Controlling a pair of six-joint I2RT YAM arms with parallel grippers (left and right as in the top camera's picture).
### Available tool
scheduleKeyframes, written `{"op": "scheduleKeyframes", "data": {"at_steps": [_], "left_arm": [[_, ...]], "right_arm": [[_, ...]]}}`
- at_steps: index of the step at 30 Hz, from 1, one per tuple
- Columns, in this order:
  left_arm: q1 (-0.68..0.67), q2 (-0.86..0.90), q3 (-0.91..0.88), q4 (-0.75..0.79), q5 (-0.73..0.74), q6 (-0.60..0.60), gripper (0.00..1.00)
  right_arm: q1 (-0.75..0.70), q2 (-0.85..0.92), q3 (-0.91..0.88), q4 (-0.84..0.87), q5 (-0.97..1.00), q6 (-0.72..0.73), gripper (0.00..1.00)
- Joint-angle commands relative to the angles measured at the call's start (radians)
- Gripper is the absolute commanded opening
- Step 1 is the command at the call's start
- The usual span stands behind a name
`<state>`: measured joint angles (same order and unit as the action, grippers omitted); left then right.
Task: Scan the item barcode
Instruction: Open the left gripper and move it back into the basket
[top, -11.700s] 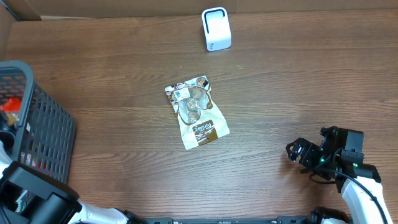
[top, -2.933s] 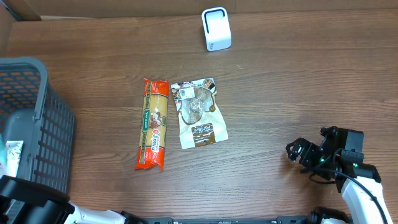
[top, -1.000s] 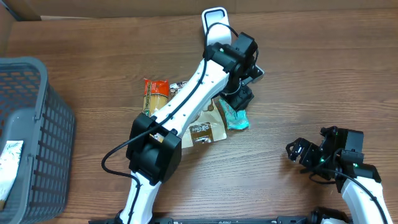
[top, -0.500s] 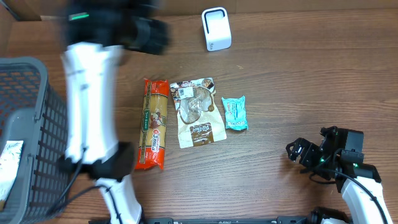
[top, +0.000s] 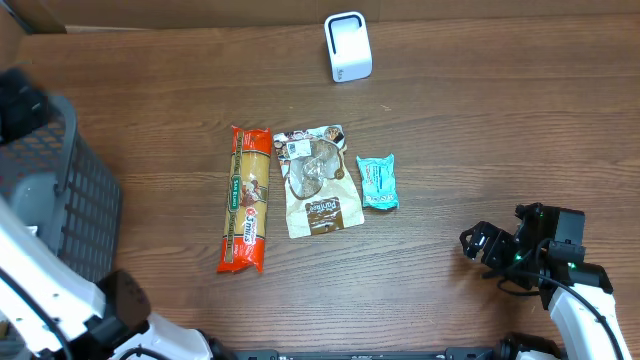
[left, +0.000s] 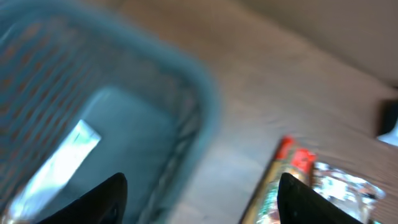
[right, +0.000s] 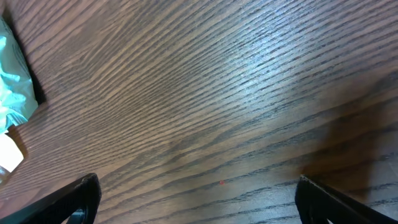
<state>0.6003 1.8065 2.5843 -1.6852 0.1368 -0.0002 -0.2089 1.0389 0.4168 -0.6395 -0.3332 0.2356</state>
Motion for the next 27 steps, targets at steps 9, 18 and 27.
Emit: {"op": "scheduleKeyframes", "data": {"at_steps": [9, 18, 27], "left_arm": [[0.281, 0.004, -0.404, 0.079, 0.048, -0.008, 0.64], [0.323, -0.003, -0.689, 0.248, 0.005, -0.005, 0.62], [0.335, -0.255, -1.114, 0.615, -0.064, 0.032, 0.65]], "right_arm": [[0.004, 0.000, -0.002, 0.006, 0.003, 0.004, 1.00], [0.004, 0.000, -0.001, 0.006, 0.003, 0.004, 1.00], [0.004, 0.000, -0.002, 0.006, 0.003, 0.004, 1.00]]}}
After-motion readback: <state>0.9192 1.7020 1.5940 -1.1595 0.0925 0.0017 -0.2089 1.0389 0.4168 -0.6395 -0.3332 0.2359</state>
